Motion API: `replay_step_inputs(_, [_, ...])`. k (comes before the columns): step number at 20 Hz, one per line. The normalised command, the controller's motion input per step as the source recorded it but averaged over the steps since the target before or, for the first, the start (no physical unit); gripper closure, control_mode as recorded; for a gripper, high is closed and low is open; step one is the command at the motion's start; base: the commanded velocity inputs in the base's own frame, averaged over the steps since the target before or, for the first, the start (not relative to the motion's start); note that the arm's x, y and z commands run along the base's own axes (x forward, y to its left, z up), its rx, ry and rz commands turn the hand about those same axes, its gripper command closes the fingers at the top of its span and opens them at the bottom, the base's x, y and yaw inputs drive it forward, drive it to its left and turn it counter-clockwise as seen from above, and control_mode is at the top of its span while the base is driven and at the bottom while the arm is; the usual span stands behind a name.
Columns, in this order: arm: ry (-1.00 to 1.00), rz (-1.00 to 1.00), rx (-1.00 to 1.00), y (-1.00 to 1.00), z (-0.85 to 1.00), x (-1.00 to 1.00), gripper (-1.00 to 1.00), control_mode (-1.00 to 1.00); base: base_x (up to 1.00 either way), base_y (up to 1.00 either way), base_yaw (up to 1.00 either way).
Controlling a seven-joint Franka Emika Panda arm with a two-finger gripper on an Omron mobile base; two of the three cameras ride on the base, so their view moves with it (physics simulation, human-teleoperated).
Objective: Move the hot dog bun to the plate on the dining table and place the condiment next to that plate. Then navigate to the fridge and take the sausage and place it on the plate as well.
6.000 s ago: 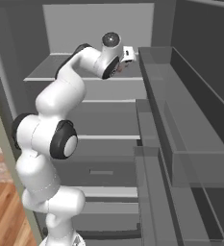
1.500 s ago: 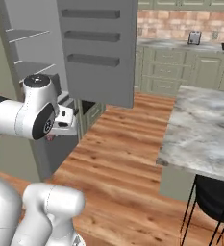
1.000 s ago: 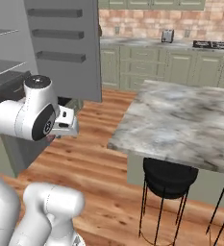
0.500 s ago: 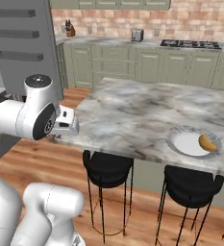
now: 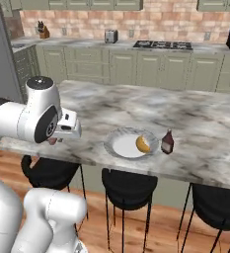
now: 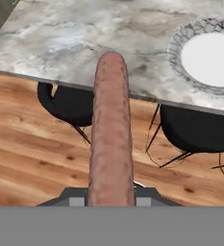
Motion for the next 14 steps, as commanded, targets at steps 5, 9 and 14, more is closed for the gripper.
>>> replay_step_inputs(5, [0.0, 0.0, 0.0, 0.0, 0.0, 0.0, 1.0, 1.0, 0.09, -1.0, -0.03])
replay_step_inputs(9, [0.0, 0.0, 0.0, 0.0, 0.0, 0.0, 1.0, 1.0, 0.87, -0.55, -0.01])
replay_step_inputs(14, [0.0, -0.03, -0.02, 0.22, -0.01, 0.29, 1.0, -1.0, 0.59, 0.04, -0.07])
